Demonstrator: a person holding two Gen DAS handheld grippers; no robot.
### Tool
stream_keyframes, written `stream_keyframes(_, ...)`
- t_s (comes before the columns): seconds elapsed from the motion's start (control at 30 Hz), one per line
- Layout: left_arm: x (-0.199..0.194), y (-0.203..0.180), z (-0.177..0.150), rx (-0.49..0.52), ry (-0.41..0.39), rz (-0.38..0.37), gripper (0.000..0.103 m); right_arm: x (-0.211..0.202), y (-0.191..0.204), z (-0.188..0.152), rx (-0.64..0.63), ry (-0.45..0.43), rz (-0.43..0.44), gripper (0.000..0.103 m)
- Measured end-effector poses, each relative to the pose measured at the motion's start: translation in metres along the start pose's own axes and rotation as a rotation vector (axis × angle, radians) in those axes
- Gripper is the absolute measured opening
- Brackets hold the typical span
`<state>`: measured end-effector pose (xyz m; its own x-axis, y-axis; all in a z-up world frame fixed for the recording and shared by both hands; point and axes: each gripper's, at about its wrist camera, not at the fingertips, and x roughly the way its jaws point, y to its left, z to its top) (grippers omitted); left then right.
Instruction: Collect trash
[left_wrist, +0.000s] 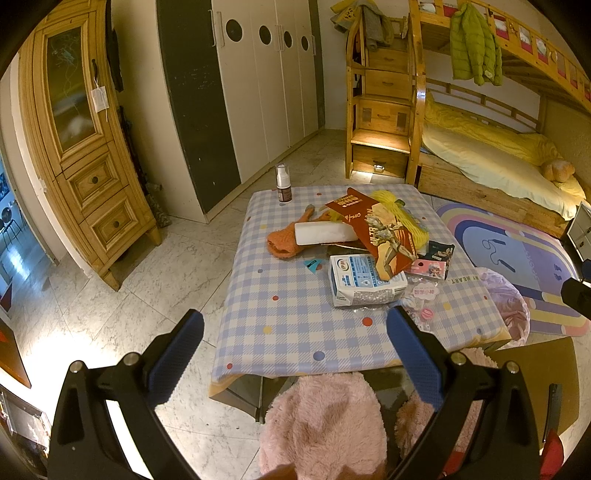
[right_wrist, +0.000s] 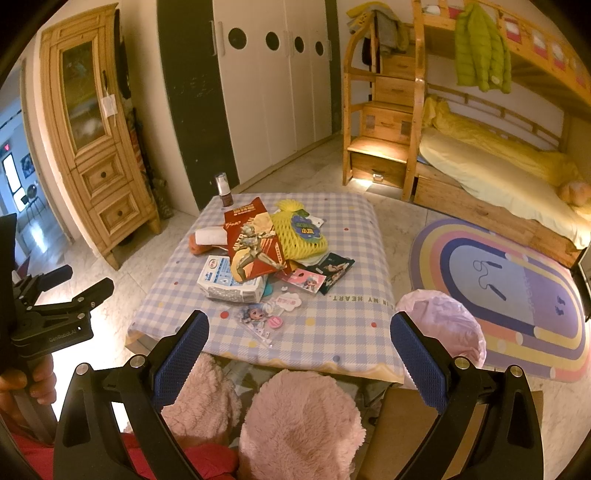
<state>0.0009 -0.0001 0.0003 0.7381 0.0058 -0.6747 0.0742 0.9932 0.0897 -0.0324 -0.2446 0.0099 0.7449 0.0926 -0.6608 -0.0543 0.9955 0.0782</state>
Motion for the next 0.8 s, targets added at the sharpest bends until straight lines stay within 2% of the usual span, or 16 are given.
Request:
stream_keyframes(0.23, 0.014, 0.003, -0.017, -0.006, 0.018, 0.009, 0.096, 0.009, 0.000, -0.007, -0.013, 0.012, -0.018, 0.098)
stream_keyframes(0.6, 0.051, -0.001, -0.025, 0.021, 0.015, -0.024, 0.096, 0.060, -0.007, -0.018, -0.071, -0.009, -0.051, 0.098)
stream_keyframes(0.73, 0.070, -0.004, -0.025, 0.013, 0.021, -0.050, 0.096, 0.086, -0.017, -0.018, -0.015, 0.008, 0.026, 0.098)
stream_keyframes(0.8, 0.080, -0.004, -0.026, -0.005, 0.029, -0.065, 0.096, 0.099, -0.018, -0.020, -0.010, 0.036, 0.030, 0.098)
